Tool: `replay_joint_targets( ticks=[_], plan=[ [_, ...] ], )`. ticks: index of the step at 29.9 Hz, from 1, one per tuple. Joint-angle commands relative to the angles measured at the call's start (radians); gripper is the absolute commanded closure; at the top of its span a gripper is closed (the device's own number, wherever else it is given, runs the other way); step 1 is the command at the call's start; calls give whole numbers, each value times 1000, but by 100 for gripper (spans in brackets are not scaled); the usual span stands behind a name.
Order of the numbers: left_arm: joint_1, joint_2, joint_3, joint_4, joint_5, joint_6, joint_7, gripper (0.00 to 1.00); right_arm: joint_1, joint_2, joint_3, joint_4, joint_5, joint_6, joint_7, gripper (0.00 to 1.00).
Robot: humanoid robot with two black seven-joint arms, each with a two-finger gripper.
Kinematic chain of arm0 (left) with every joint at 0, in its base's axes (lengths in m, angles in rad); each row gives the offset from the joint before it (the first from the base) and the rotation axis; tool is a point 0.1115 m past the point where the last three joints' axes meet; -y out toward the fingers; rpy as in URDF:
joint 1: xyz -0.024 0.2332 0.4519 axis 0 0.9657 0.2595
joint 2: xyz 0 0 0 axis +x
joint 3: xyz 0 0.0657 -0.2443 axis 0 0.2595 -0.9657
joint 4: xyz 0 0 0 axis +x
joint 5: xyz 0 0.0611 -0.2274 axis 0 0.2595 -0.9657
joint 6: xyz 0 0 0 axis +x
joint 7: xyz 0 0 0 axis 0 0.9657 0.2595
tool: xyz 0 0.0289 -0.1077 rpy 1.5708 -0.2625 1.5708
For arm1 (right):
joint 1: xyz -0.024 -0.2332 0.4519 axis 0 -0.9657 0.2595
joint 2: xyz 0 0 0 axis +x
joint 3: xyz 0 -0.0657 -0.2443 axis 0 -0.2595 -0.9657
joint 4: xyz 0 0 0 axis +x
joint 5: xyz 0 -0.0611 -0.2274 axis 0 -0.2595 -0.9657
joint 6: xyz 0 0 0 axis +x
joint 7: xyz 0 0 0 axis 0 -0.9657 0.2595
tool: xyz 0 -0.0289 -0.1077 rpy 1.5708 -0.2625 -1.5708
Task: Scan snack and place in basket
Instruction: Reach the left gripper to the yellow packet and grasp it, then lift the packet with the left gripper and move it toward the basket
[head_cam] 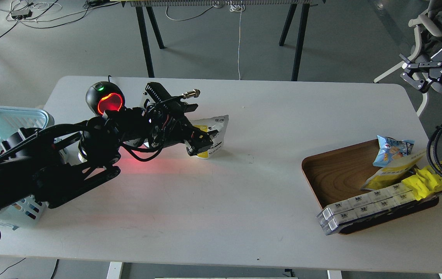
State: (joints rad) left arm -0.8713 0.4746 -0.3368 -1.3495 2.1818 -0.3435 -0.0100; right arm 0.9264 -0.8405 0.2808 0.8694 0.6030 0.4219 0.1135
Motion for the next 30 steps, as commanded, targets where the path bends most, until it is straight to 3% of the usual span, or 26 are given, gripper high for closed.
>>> replay_joint_targets(
  ticks=[1, 4, 6, 10, 21, 30],
  plan=[
    [2, 1, 2, 13, 0, 0, -4, 55, 0, 0, 0, 0, 0, 0, 0, 2],
    [0, 7, 2, 15, 0, -5, -5, 66, 0, 0, 1, 0, 0, 0, 0, 2],
    [0, 9, 5, 18, 0, -8, -7, 86, -1, 0, 1, -1, 0, 0, 0, 2],
    [2, 13, 8, 21, 0, 0, -7, 98, -3, 0, 1, -1, 0, 1, 0, 2],
    [11, 24, 8, -3, 0, 34, -11, 100, -3, 14, 0, -1, 0, 0, 0, 2],
    [-5, 148, -24, -135, 0, 40, -39, 100, 2, 24, 3, -1, -29, -15, 0, 2]
  ],
)
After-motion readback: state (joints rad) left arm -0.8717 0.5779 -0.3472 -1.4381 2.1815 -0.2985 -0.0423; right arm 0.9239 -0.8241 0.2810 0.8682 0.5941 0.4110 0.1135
